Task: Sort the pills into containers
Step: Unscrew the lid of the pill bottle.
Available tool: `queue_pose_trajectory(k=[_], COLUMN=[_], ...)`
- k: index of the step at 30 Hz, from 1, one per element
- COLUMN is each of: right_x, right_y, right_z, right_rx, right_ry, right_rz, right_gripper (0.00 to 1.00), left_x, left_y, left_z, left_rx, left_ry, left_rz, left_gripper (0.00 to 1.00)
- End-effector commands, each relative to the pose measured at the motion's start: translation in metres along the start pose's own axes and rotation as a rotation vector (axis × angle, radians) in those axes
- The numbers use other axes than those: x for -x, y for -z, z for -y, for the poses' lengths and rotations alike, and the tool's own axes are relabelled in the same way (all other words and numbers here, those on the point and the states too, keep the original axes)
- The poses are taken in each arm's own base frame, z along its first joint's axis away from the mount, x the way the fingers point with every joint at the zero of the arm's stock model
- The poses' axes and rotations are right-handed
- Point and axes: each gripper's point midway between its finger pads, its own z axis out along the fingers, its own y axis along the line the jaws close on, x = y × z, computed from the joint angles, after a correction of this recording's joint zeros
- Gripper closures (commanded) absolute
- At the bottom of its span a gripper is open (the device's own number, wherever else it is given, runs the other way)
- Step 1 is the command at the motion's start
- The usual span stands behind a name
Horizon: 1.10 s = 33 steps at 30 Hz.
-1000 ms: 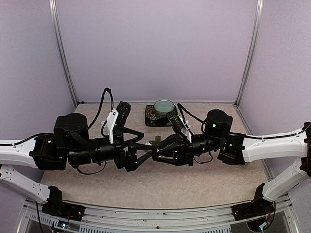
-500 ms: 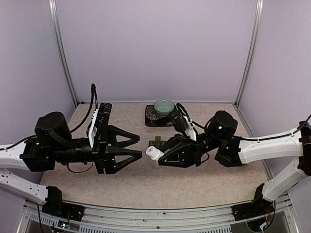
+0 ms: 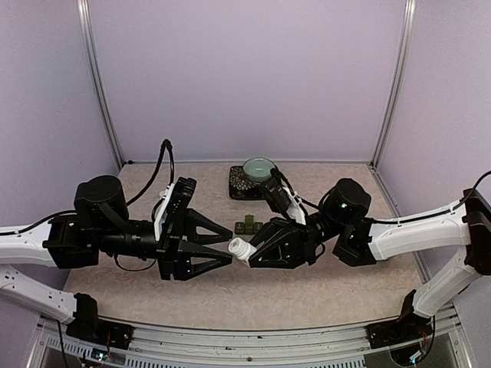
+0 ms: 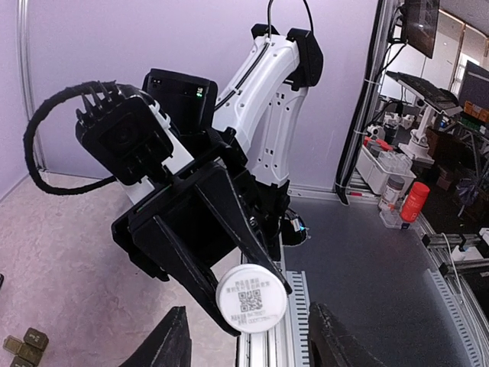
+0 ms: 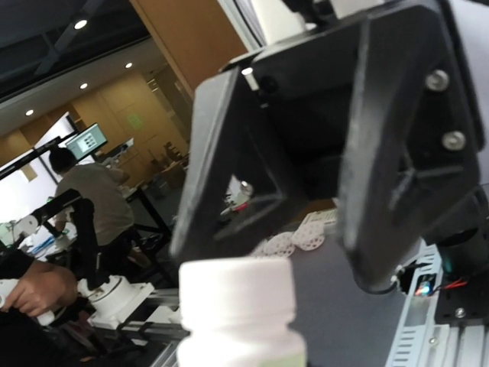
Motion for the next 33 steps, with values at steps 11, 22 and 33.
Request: queue_pose_trajectory(k=[11,22,33], right_x=[0.002,0.009,0.027], right_y=[-0.012,-0.012,0.012], right_z=[-0.006,0.011,0.050], right_rx=[0.060,-0.082,-0.460], right_ry=[0.017,0.077,0.198], right_rz=[-0.024,-0.032,0.008], right_gripper=[0.80,0.81,0.82], left_x=[0.015,0.007,-0.001], left_y=[-0.003,-0.007,0.004], left_z=[0.001,-0.014,-0.065], left_rx=[-0.032,0.040,0.340], left_ry=[-0.043,0.025,0.317], left_rz=[0.025,0.010,0.090], left_gripper=[0.67,0.84,0.87])
